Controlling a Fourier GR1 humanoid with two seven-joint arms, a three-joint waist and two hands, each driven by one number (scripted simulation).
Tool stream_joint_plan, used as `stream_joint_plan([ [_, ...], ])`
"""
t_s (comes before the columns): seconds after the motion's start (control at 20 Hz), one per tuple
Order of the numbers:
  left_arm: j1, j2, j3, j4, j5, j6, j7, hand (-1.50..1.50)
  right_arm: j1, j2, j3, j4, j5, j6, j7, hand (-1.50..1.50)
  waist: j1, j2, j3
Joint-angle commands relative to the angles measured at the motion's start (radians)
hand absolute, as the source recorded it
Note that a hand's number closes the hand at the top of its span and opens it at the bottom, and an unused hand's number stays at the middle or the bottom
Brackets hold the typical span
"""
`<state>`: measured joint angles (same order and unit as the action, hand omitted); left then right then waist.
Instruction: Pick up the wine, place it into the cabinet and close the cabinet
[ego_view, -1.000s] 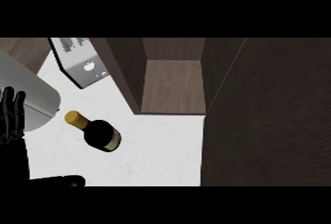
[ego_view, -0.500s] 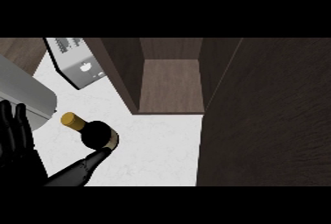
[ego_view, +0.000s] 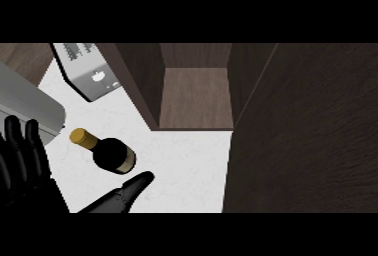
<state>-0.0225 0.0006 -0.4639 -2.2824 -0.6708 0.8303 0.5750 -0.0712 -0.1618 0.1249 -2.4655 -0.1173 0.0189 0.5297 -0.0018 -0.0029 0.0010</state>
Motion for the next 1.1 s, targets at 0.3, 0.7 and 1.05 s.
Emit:
stream_joint_plan([
  [0.3,-0.170,-0.001,0.046,0.022,-0.147,-0.023,0.279,-1.50,-0.149,0.004,0.000,-0.133,0.015,-0.096,0.231,-1.50,-0.004,0.001,-0.001],
  [0.7,-0.152,-0.001,0.079,0.077,-0.102,0.025,0.234,-1.50,-0.279,-0.036,-0.052,-0.193,-0.012,-0.137,0.410,-1.50,-0.006,-0.001,-0.002],
  [1.05,-0.111,-0.001,0.103,0.112,-0.099,0.092,0.174,-1.50,-0.387,-0.060,-0.073,-0.179,-0.008,-0.165,0.521,-1.50,-0.005,-0.002,-0.002],
])
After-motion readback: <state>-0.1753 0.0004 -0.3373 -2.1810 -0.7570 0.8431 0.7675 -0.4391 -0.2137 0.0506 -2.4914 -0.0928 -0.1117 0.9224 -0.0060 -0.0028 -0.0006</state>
